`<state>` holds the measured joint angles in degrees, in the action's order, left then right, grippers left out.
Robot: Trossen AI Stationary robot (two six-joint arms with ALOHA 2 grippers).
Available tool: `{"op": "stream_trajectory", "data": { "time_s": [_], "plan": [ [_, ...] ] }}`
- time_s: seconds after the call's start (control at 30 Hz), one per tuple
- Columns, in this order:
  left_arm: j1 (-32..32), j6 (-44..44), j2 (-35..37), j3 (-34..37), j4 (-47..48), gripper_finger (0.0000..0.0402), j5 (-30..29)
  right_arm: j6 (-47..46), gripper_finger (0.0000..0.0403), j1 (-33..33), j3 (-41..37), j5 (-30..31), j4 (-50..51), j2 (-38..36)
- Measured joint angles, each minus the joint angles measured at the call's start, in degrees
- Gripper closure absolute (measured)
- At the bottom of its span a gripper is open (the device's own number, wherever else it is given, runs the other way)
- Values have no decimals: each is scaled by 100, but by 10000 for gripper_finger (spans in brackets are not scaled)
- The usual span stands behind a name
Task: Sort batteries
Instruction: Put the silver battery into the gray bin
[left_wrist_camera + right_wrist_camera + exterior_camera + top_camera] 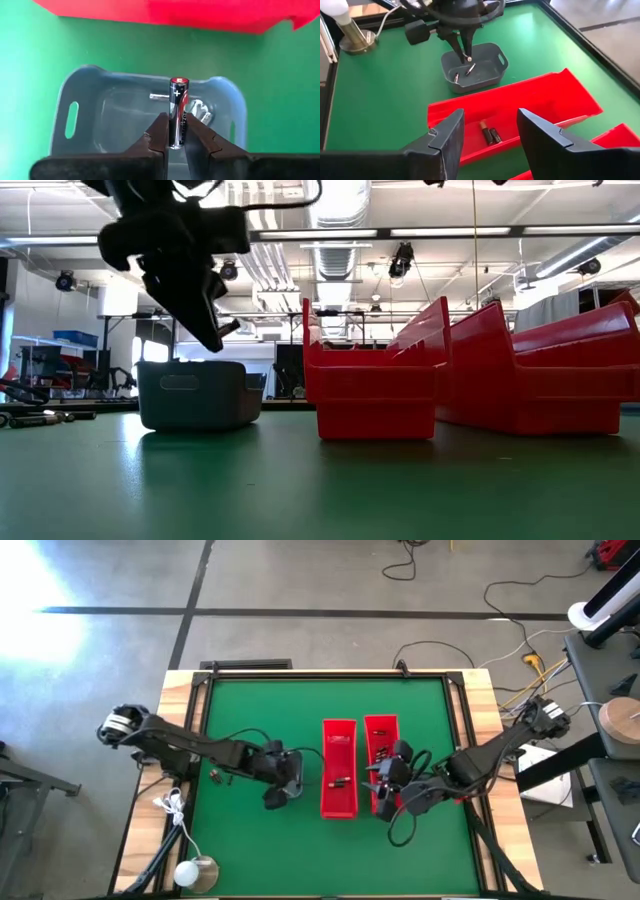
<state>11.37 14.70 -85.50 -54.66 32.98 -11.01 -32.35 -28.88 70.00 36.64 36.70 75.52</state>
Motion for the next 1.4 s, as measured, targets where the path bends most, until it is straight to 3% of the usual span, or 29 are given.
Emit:
{"op": "stream_trajectory", "data": {
  "time_s": [0.2, 0.43, 1.13, 1.3, 1.4],
  "plan": [
    [-359, -404, -699, -435, 375, 378, 169, -106, 224, 0, 0, -547, 32, 50],
    [-668, -584, -1188, -421, 438, 377, 322, -537, 204, -219, 0, -955, 47, 42],
    [-753, -629, -1620, -382, 544, 376, 296, -759, 157, -387, 0, -963, 60, 110],
    [-753, -674, -1583, -377, 566, 359, 300, -751, 136, -387, 0, -967, 216, 81],
    [-753, -674, -1579, -375, 568, 342, 298, -723, 128, -371, 0, -972, 801, -14]
  ]
}}
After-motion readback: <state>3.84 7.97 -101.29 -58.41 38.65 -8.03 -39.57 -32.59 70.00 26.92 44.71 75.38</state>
